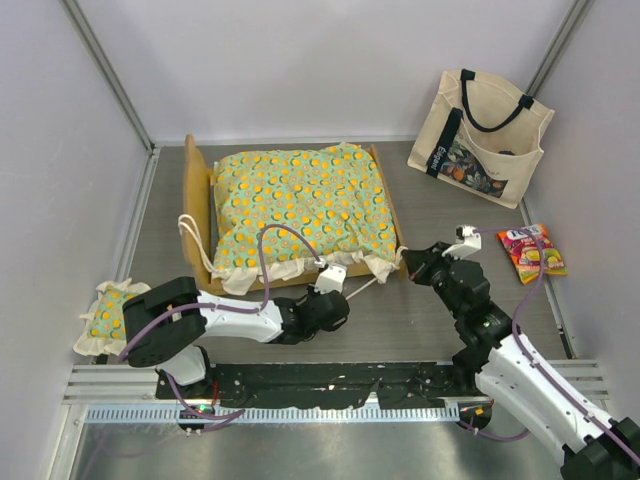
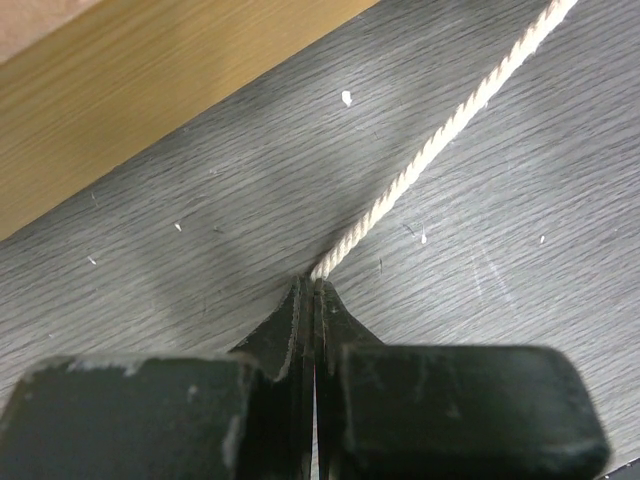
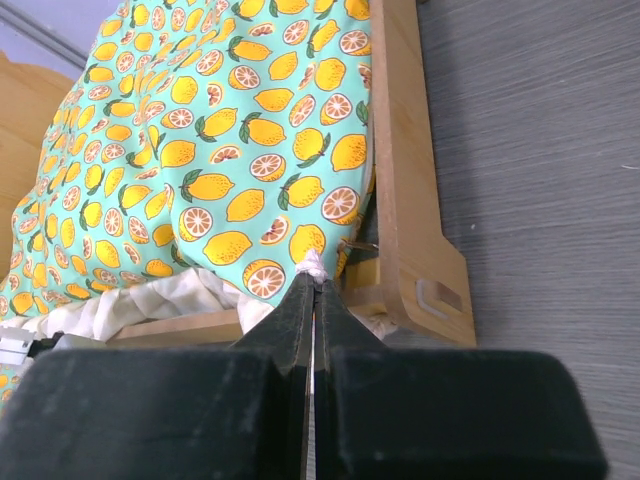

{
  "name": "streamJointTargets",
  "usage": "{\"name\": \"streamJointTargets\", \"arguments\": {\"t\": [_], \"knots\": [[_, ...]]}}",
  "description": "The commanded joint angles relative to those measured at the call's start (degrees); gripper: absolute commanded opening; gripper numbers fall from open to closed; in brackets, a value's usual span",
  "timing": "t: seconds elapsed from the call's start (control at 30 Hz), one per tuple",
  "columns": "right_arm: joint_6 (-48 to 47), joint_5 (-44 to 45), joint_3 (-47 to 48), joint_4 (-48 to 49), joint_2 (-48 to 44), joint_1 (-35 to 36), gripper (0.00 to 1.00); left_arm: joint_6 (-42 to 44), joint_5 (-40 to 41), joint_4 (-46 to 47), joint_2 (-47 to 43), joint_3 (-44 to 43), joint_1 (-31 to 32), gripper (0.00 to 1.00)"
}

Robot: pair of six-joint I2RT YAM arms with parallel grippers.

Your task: Set up the pet bed

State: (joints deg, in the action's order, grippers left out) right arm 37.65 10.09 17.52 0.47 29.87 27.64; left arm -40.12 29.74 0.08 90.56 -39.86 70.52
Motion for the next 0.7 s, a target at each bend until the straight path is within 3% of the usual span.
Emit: {"name": "streamJointTargets", "arguments": {"t": [0.0, 0.17, 0.37, 0.53, 0.57, 0.67], "knots": [[-0.82, -1.22, 4.29, 14.20, 0.90, -0.22, 0.01, -2.85, 0.59, -5.79, -1.18, 0.74, 0.67, 0.00], [-4.42, -1.47, 4.89, 15.35, -2.09, -0.22, 0.01, -6.11, 1.37, -8.78, -1.09, 1.97, 1.11, 0.00], [-1.88, -1.21, 3.93, 15.45, -3.41, -0.22, 0.01, -4.45, 1.99, -9.13, -1.09, 0.22, 1.37, 0.00], [1.28, -3.32, 0.51, 10.43, -4.90, -0.22, 0.01, 3.98, 0.50, -7.99, -3.28, -7.32, 3.48, 0.21], [1.81, -3.93, -0.72, 9.56, -5.52, -0.22, 0.01, 5.91, 0.41, -7.64, -3.81, -8.30, 3.74, 0.31], [1.46, -5.78, -1.61, 3.76, -8.68, -0.22, 0.01, 6.98, 0.23, -6.14, -6.71, -10.59, 4.10, 0.42]]}}
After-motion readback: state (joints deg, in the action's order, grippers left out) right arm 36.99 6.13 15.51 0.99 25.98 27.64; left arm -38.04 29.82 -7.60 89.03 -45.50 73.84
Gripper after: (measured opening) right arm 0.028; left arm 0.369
